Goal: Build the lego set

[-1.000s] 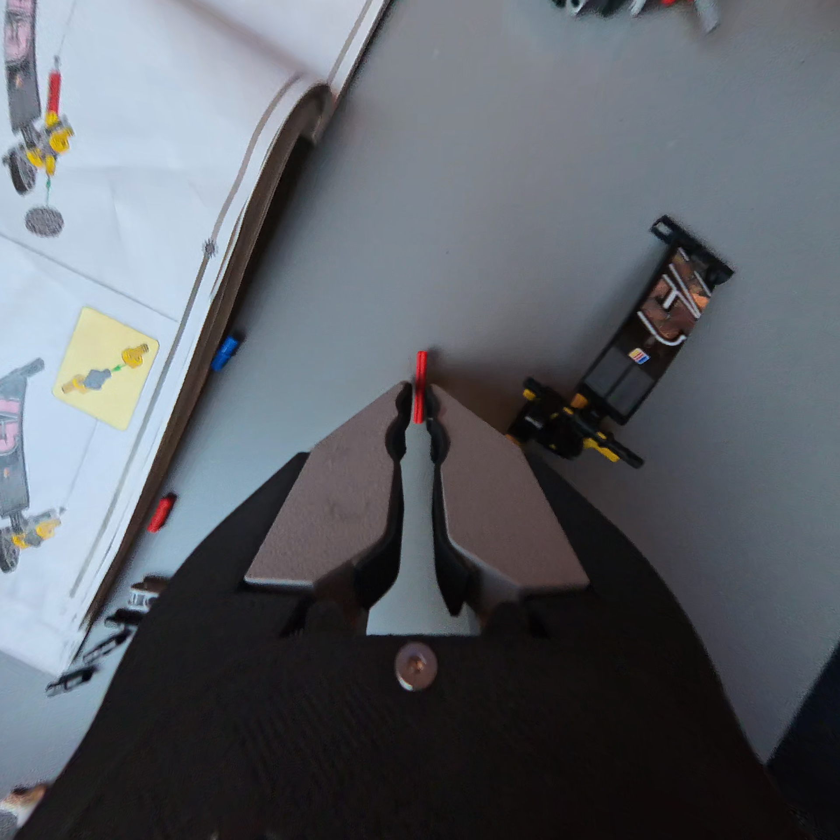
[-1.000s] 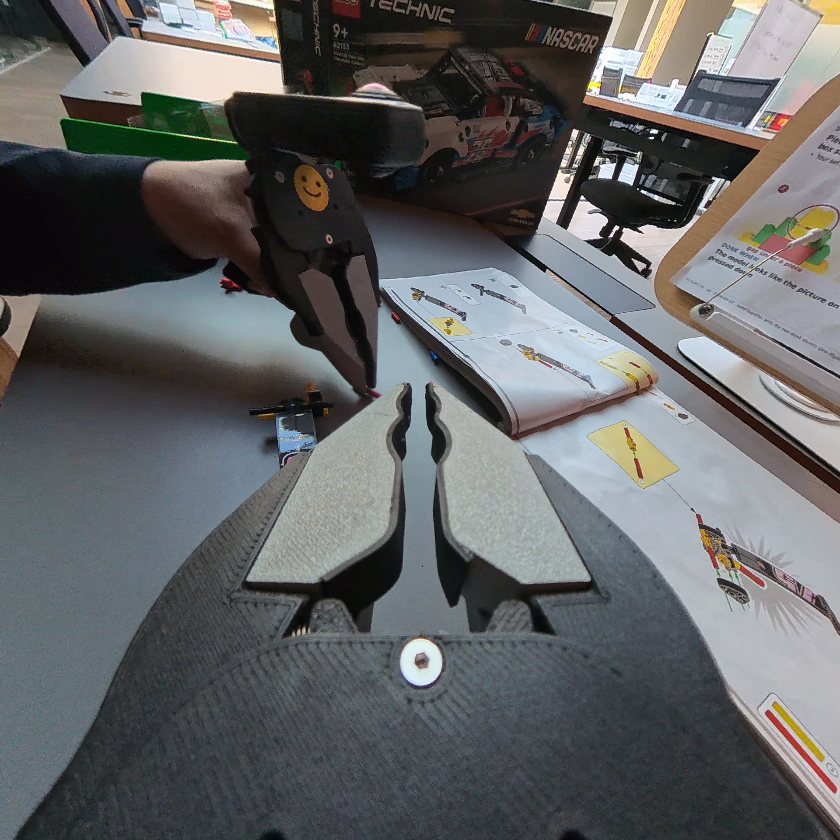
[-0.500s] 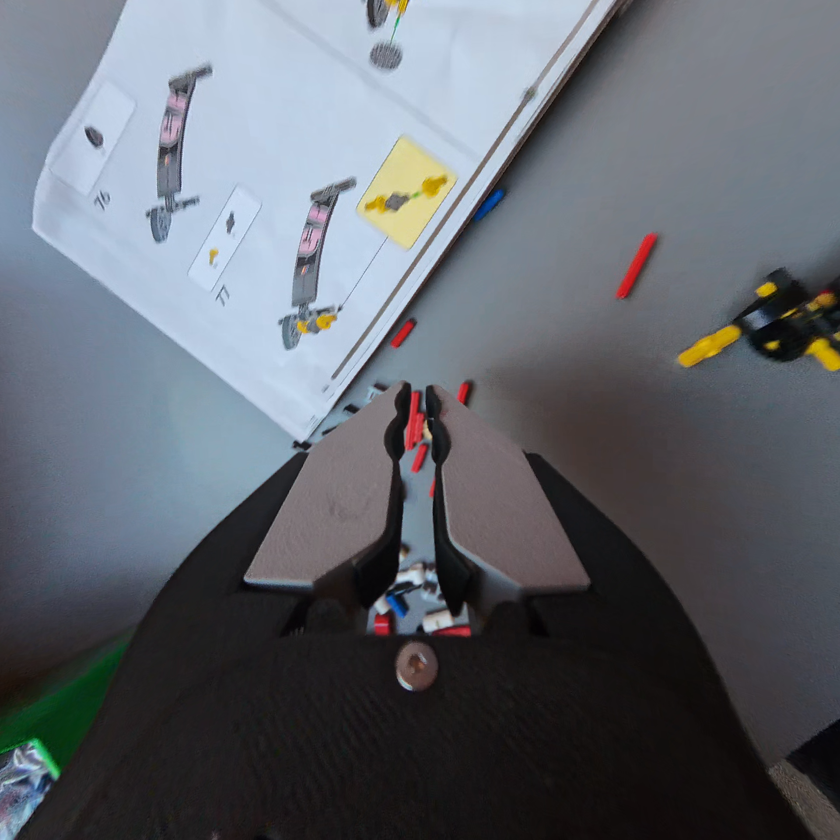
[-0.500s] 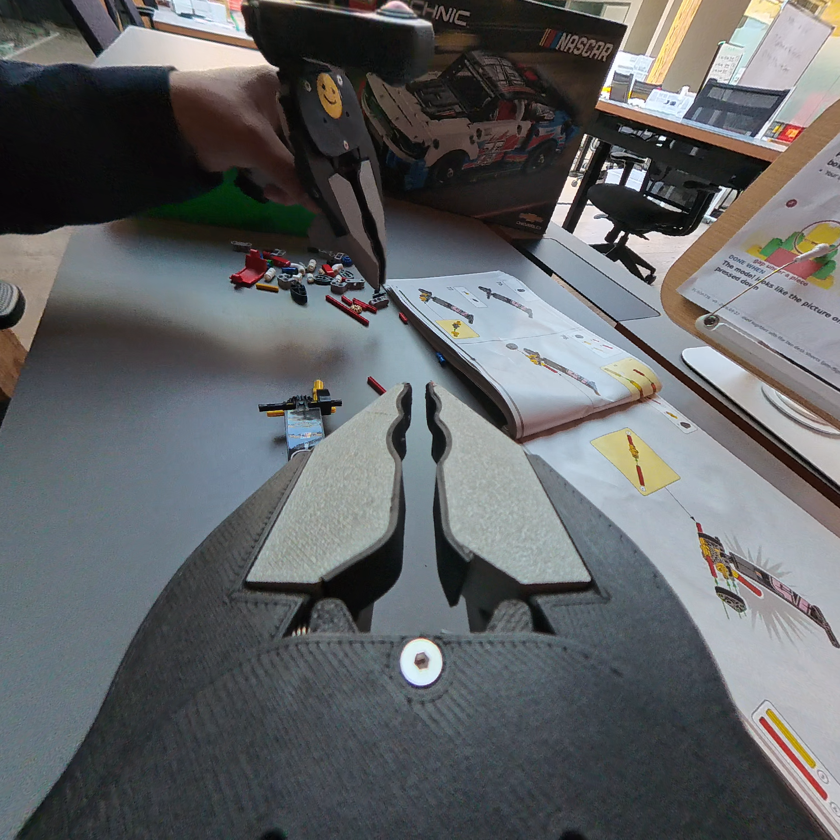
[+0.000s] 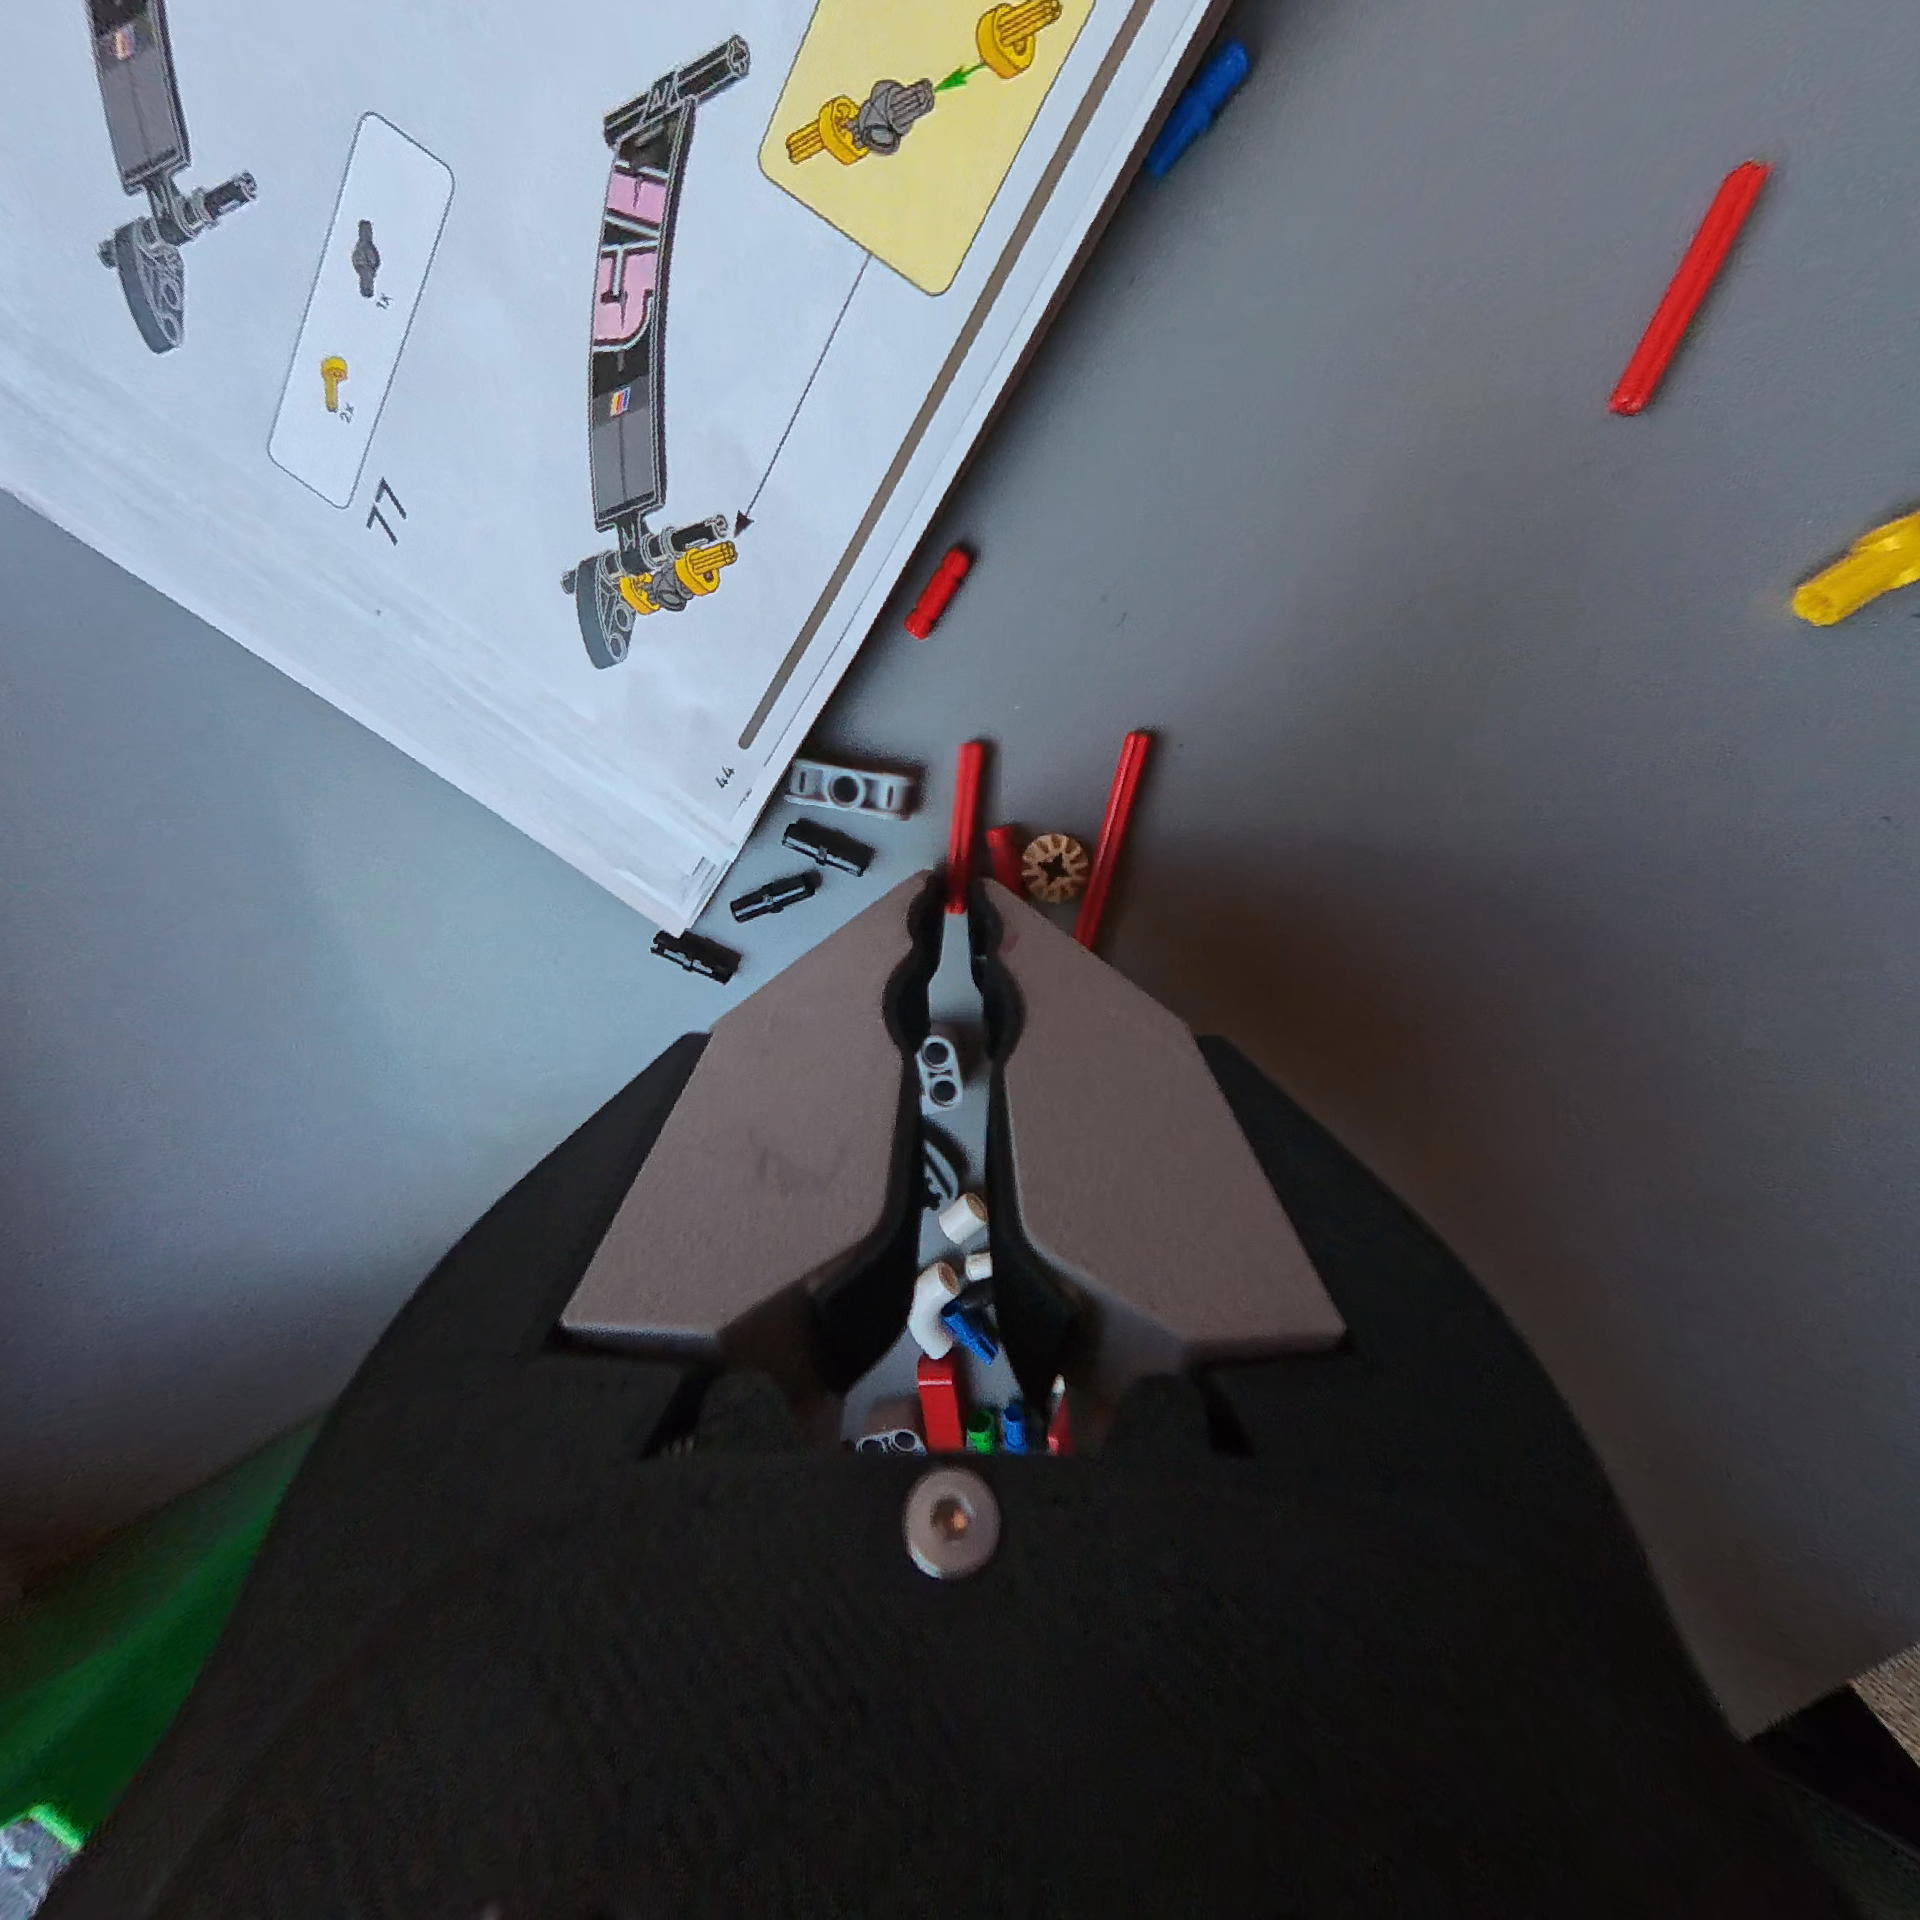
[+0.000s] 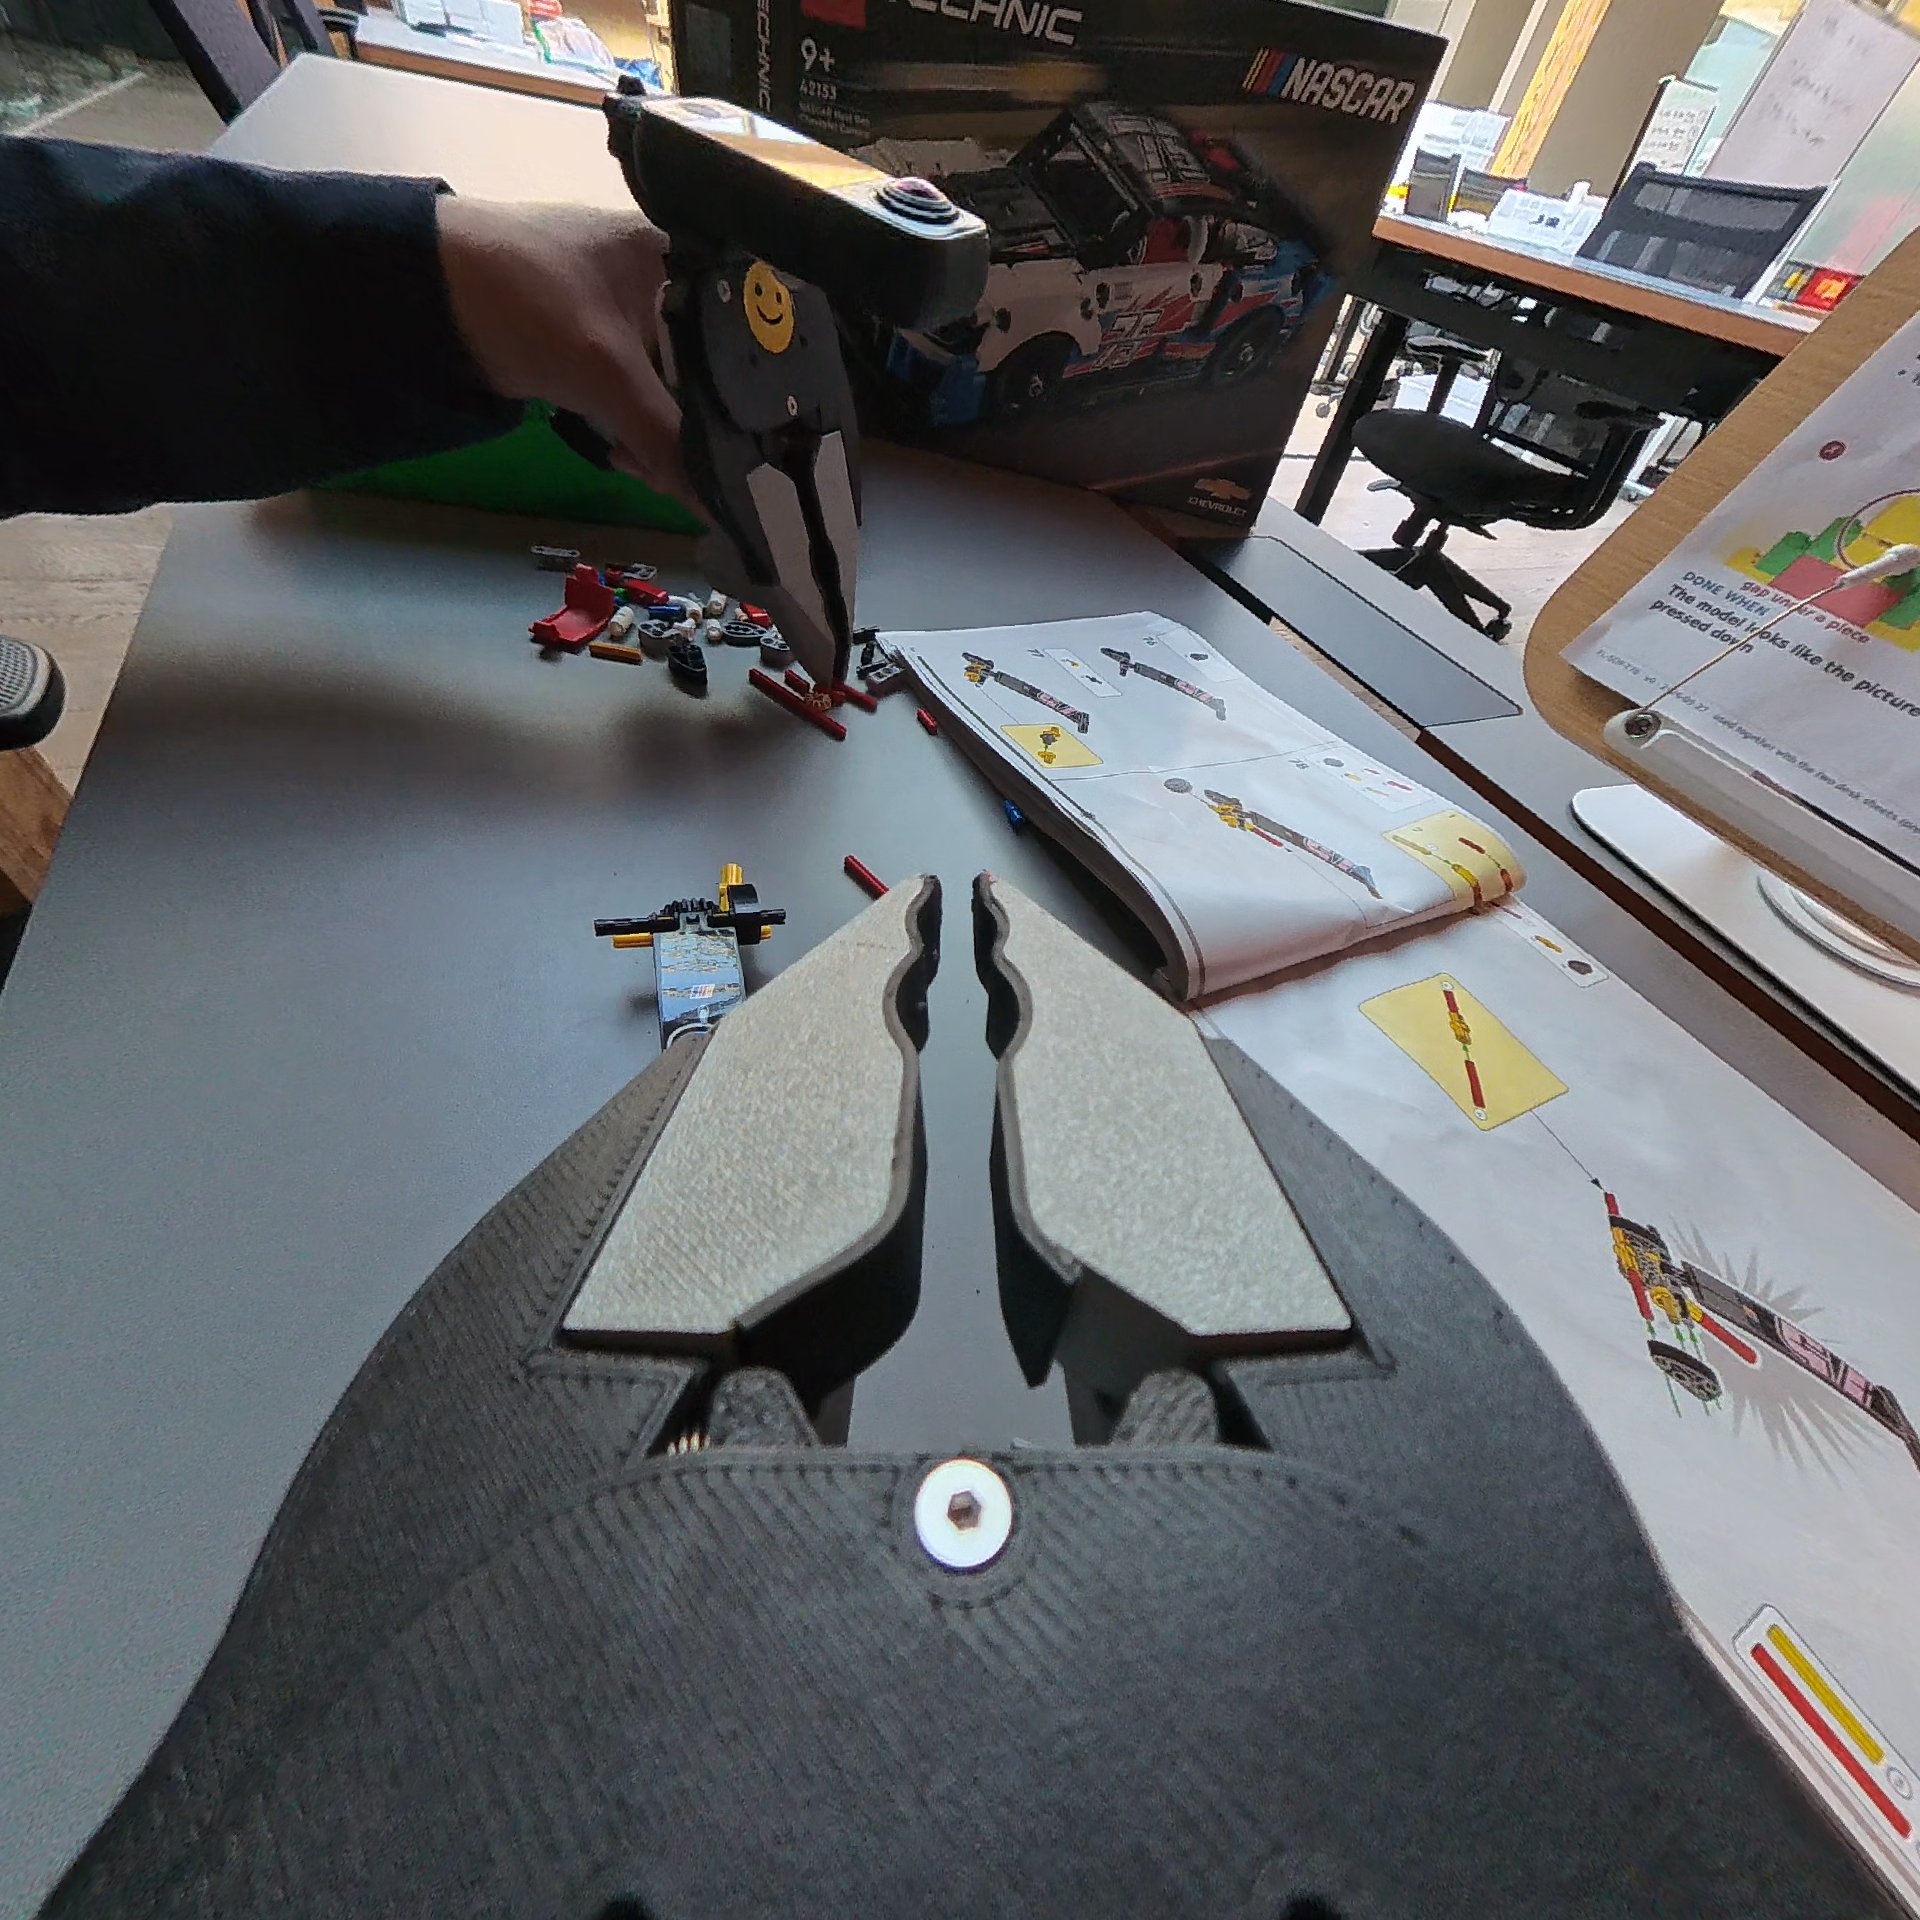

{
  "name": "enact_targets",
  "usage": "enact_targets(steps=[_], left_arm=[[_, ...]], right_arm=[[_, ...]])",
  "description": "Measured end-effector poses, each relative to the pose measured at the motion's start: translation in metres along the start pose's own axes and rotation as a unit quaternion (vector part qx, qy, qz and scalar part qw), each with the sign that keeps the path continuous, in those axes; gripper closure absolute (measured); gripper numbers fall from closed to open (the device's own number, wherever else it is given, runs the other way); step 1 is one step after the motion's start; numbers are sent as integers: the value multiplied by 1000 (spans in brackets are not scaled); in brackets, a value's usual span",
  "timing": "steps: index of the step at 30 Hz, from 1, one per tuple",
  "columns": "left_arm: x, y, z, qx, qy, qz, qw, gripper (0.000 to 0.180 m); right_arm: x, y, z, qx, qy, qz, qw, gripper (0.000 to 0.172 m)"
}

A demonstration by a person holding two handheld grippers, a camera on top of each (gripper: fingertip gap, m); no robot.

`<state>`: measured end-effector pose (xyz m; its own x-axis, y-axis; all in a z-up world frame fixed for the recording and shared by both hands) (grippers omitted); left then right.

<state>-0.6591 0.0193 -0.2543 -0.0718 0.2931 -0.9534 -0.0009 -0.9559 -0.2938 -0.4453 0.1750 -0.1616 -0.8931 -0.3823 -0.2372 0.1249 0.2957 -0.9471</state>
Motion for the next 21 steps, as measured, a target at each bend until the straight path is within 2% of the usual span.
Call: enact_targets(steps=[10,14,18,21], left_arm=[[-2,2,4,-6,10,-5,1000,179],[-18,-4,3,-12,2,-31,999,179],[-34,-26,-26,10,24,-68,997,179],[-26,-43,-60,49,44,-71,995,179]], right_arm=[[0,0,1,-1,-2,1,1000,169],[0,1,0,1,-1,1,1000,169],[-3,-1,-5,0,9,-4,1000,169],[-7,-3,-10,2,20,-10,1000,170]])
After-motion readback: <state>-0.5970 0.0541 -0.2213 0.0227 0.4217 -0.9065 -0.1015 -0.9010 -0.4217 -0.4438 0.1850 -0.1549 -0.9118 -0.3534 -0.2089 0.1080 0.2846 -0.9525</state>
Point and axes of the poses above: each gripper's, where its closed fingertips meet, x out along the fingers, y out of its underside, z = x × y across the jaws, the point moved 2 cm from there along -x, back along the fingers, and after that the axes turned 4 degrees about -x, right-handed, at the moved point
